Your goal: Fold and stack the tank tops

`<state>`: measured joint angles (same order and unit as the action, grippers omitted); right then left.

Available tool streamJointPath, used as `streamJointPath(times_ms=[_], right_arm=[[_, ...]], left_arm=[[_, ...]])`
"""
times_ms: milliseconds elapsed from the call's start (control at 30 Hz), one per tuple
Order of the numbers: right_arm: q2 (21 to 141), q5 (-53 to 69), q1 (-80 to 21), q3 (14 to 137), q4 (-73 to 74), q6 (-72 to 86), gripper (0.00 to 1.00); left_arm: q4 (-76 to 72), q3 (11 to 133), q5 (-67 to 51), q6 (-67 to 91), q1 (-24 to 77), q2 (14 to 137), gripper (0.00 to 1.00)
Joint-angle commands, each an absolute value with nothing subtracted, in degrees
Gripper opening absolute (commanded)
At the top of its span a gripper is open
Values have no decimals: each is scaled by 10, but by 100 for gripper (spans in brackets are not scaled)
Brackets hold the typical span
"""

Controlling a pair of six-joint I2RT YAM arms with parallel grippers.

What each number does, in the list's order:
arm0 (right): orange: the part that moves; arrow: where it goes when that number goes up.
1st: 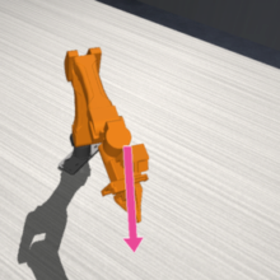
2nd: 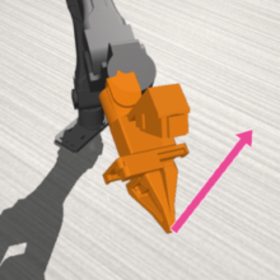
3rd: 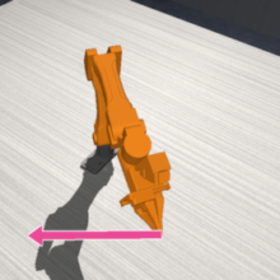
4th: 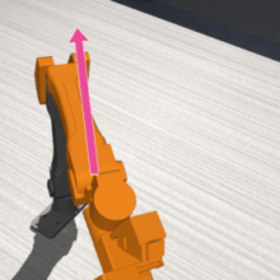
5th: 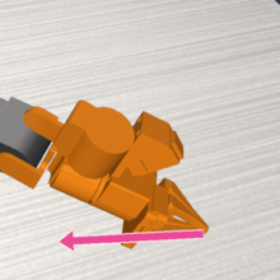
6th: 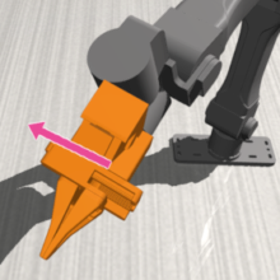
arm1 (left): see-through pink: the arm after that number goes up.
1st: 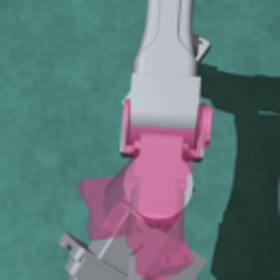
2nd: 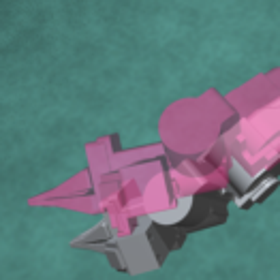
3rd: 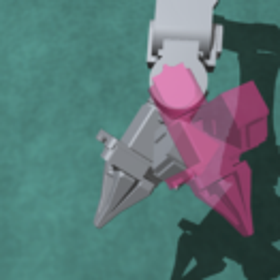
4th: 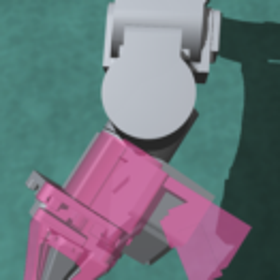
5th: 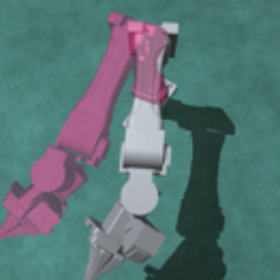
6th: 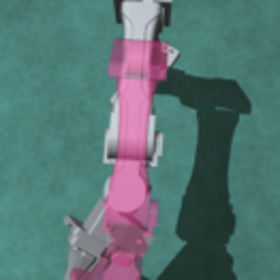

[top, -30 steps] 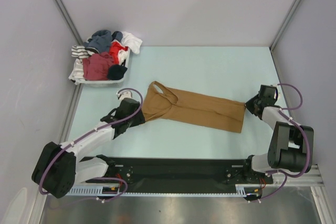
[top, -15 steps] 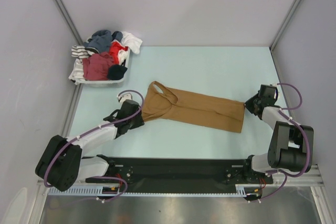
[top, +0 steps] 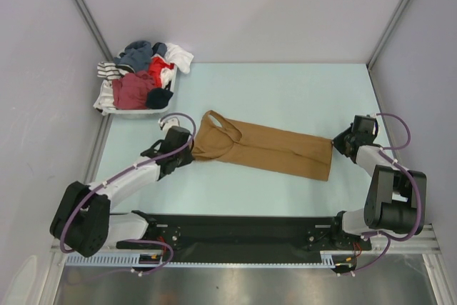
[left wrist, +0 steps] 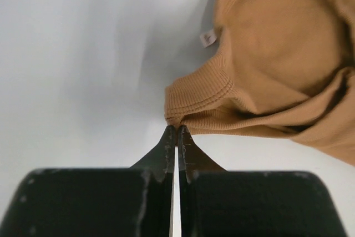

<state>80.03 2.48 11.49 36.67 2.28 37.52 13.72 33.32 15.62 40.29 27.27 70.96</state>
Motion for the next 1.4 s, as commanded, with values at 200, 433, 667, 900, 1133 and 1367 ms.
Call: streamJointPath(times_ms=[200, 433, 667, 900, 1133, 1367], right_arm=[[808, 33, 117, 367, 5, 375, 0], [809, 33, 117, 367, 5, 374, 0], [810, 37, 117, 367, 5, 374, 0], [811, 43, 117, 367, 5, 374, 0], [813, 47, 117, 367, 5, 373, 7], [810, 50, 116, 366, 5, 371, 18]], left_arm=[[268, 501, 225, 366, 267, 766, 0], [285, 583, 202, 355, 267, 844, 38], [279, 618, 219, 327, 268, 855, 83], [269, 557, 217, 313, 246, 830, 79], [159, 420, 129, 334, 203, 747, 81], [83, 356, 89, 344, 190, 717, 73]])
